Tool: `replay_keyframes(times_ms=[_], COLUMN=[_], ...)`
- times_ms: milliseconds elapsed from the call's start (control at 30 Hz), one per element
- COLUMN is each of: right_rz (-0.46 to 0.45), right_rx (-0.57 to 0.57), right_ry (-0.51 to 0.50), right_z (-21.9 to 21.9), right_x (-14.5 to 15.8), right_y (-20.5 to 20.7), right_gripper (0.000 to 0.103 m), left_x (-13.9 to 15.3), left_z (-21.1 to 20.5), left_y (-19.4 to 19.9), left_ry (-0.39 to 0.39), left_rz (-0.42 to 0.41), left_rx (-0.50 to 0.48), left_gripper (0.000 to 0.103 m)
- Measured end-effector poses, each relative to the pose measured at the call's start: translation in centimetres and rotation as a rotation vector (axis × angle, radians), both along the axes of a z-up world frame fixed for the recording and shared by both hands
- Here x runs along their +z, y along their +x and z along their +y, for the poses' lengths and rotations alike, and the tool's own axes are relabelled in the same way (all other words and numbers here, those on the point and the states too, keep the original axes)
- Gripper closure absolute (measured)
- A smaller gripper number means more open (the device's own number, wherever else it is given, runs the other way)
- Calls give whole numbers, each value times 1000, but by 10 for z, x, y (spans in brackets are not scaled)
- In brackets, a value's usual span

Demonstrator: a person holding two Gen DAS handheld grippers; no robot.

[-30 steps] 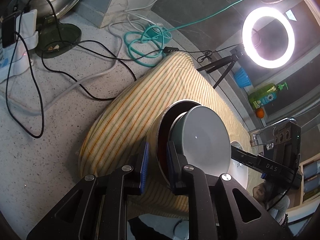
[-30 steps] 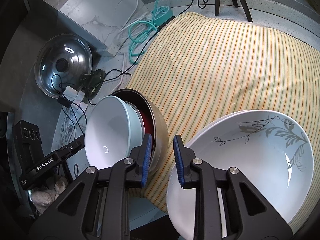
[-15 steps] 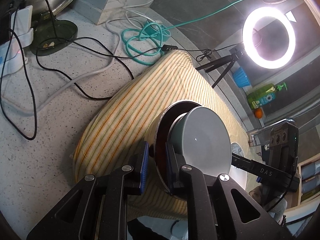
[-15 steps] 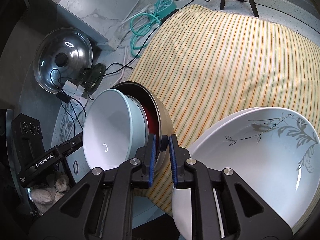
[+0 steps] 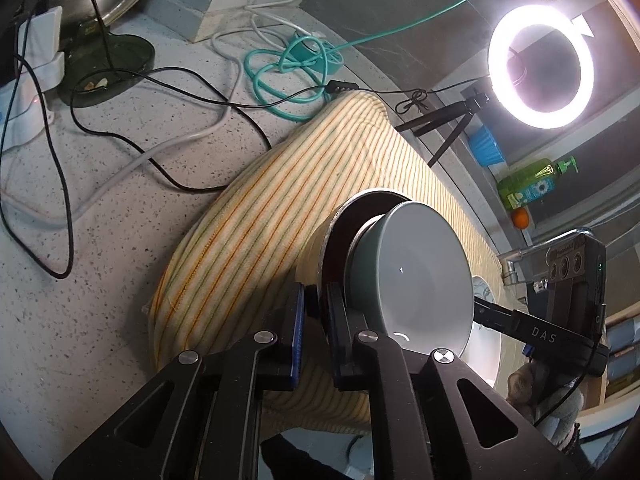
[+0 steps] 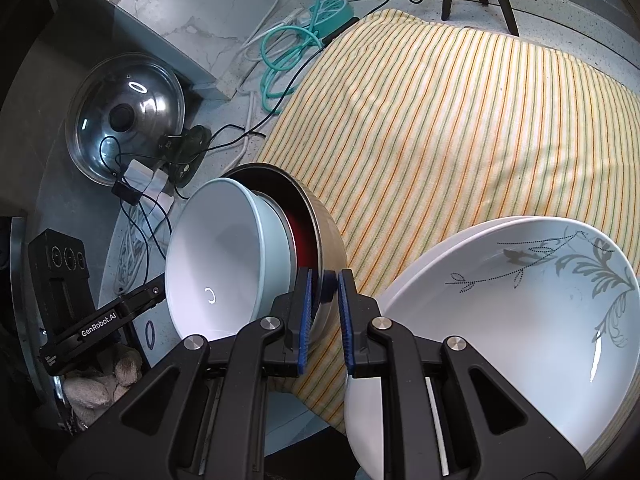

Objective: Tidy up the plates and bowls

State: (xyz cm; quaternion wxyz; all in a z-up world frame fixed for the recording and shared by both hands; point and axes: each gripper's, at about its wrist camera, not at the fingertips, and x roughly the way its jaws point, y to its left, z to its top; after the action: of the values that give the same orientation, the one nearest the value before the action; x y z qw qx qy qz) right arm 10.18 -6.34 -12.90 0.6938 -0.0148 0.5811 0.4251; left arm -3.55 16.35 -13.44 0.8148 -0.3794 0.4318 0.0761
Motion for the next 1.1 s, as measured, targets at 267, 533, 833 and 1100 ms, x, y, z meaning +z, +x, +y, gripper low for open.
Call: replay_keyframes(times_ms=[267, 533, 833, 1100], right_rz=[-6, -22, -47, -77], right_rx=[-2, 0, -44, -124], right_ry=[-1, 19, 64, 94], right_z=[3, -1, -25, -65], right_x=[3, 16, 43, 65], right_y=[1, 1, 3, 4], right_gripper=[90, 90, 90, 90], left_x=[4, 18, 45, 65], left_z=[-1, -1, -14, -37], left_y=[0, 0, 13, 32], left_ry=[10, 33, 59, 67], left_rz=[-5, -31, -96, -149], left_rx=[2, 6, -43, -130], left_gripper=[94, 94, 94, 94])
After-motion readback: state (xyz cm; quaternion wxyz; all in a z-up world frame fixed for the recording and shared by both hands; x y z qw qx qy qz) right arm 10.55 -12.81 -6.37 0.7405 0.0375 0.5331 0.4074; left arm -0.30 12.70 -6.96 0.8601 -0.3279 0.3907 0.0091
